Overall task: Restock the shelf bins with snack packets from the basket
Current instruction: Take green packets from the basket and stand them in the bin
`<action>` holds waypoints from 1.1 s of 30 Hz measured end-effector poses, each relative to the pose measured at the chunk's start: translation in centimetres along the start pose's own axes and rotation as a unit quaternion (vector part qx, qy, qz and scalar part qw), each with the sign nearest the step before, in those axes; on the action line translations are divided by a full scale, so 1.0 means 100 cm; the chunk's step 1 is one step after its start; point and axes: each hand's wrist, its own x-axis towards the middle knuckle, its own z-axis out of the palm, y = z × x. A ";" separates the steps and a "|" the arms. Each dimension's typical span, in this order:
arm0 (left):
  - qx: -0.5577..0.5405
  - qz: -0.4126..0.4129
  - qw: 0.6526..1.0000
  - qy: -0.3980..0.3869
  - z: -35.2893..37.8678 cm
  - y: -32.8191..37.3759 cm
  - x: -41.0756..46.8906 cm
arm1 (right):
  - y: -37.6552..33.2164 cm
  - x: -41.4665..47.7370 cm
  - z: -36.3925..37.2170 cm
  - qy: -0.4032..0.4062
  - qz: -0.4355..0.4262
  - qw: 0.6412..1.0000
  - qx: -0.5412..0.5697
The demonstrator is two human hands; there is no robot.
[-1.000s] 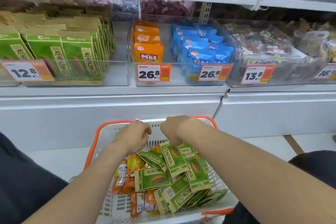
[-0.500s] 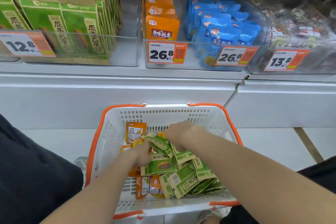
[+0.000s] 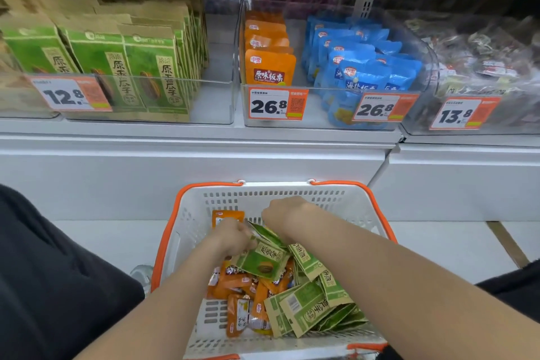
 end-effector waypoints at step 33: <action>0.206 0.291 0.805 0.473 -0.268 0.180 -0.113 | 0.021 -0.060 -0.234 0.774 -0.026 0.445 0.450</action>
